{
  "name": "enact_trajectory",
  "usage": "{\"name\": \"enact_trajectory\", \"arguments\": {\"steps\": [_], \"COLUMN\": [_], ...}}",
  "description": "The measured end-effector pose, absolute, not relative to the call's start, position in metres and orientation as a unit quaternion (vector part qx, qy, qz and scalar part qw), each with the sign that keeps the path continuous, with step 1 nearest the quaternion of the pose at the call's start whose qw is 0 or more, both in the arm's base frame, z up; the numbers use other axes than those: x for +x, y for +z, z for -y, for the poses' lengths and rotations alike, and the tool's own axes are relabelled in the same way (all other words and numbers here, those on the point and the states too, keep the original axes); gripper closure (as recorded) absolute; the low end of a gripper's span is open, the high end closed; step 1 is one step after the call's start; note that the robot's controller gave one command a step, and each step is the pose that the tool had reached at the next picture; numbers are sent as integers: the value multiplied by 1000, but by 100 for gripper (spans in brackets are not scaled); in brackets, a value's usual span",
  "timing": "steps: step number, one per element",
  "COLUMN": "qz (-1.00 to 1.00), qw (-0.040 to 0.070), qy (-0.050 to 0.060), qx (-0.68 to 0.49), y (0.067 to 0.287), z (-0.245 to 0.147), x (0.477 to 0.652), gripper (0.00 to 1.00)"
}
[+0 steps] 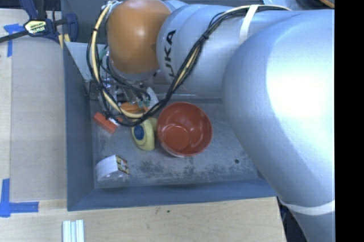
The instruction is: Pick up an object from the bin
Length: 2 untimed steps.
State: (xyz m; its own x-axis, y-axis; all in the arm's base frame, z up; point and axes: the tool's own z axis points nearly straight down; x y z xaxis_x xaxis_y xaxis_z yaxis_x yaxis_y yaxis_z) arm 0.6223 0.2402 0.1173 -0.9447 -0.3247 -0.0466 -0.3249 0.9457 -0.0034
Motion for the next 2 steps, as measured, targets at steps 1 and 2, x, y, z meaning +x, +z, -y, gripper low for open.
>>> {"name": "enact_trajectory", "arguments": {"steps": [1,2], "qz": [-999,-989], "qw": [22,23], "qy": [6,3], "qx": [-27,-143], "y": [219,208], "z": [-228,-231], "x": [609,583], "gripper": [100,100]}}
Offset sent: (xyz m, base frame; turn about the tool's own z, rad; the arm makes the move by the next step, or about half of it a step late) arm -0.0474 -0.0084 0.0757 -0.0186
